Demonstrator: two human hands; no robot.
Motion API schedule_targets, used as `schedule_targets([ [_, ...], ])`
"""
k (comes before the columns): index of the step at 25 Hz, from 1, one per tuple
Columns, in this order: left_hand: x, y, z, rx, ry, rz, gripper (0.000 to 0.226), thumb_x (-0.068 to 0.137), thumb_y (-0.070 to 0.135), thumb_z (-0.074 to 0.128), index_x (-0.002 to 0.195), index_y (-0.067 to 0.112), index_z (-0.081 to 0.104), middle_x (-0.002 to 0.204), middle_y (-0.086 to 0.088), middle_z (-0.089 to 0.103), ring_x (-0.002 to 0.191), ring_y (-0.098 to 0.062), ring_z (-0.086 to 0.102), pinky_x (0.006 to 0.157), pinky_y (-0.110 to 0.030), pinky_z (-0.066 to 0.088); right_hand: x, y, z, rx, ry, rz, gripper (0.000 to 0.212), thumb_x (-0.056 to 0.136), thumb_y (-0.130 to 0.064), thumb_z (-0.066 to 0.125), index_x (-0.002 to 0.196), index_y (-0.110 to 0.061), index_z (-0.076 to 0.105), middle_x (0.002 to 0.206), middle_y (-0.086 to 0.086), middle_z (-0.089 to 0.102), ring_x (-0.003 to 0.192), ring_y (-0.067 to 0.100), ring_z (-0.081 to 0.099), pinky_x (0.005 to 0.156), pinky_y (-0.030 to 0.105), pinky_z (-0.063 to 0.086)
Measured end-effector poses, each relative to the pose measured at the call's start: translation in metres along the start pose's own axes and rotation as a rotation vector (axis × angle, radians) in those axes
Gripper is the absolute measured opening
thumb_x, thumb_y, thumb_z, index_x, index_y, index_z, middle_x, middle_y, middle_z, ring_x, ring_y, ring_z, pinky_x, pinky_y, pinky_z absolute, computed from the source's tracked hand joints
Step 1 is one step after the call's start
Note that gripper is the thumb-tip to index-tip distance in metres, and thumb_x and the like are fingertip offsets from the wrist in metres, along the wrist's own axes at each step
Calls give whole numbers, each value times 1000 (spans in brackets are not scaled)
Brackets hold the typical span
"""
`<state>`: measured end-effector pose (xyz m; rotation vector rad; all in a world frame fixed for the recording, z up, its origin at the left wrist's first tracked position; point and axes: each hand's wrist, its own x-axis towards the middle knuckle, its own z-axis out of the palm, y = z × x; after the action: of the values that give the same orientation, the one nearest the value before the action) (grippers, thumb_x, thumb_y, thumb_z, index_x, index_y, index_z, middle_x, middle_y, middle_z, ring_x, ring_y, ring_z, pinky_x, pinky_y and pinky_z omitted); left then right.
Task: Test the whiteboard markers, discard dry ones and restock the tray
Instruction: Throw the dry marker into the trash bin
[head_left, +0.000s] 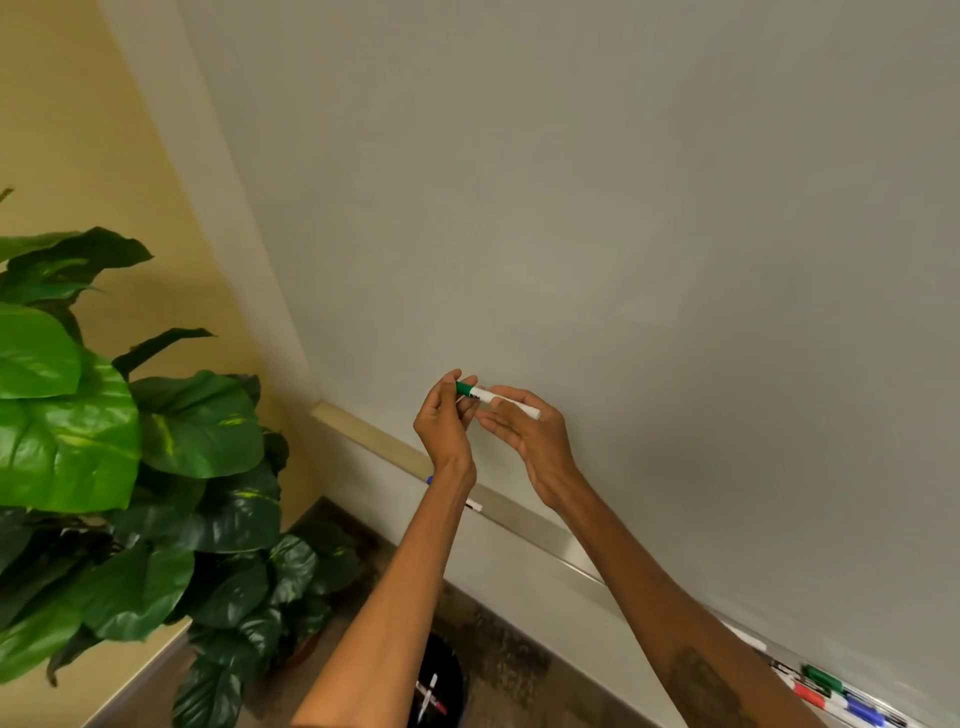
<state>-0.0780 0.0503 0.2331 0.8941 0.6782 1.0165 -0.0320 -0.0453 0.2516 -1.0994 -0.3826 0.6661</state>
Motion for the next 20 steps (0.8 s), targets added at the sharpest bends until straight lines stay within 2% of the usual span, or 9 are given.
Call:
schedule_targets([
  [6,17,-46,-80,110,140,-279,24,103,18,50,111,6,69,101,-10,76,84,-21,69,88,-34,59,14,81,-17,-86,-41,324,21,89,-2,67,110,1,68,111,19,72,102,29,71,97,38,54],
  [9,22,-73,-122,226,180,-434,20,99,16,55,104,7,72,101,-9,73,93,-21,65,91,-34,56,9,124,-26,-96,-72,443,23,89,4,65,112,8,66,113,21,70,102,30,71,92,31,57],
  [12,25,-104,-178,418,231,-570,20,93,20,64,109,11,72,113,-5,67,107,-23,61,99,-36,50,-4,178,-42,-209,-66,562,26,87,8,65,113,13,63,113,27,68,101,35,70,83,27,59],
  [14,27,-132,-220,509,255,-648,19,88,22,68,104,16,74,117,-8,70,107,-26,64,99,-39,52,-16,220,-57,-379,-36,653,24,85,12,65,109,13,65,113,30,66,94,34,69,77,25,60],
  [16,19,-143,-250,609,255,-670,20,86,25,68,103,16,75,116,-7,71,105,-25,66,96,-37,53,-27,255,-69,-673,-30,706,20,82,9,68,101,6,72,111,27,69,86,29,70,78,29,61],
  [18,-2,-127,-257,661,227,-684,23,91,23,65,109,13,73,112,-5,70,102,-23,62,92,-35,52,-37,277,-76,-1017,-117,700,19,80,1,70,98,-3,77,104,18,73,90,26,71,86,32,58],
  [20,-15,-123,-267,664,175,-752,21,97,18,58,112,10,69,107,-2,64,100,-21,57,84,-34,49,-47,288,-74,-1169,-207,681,21,81,-3,68,101,-5,77,100,14,74,93,25,70,87,30,55],
])
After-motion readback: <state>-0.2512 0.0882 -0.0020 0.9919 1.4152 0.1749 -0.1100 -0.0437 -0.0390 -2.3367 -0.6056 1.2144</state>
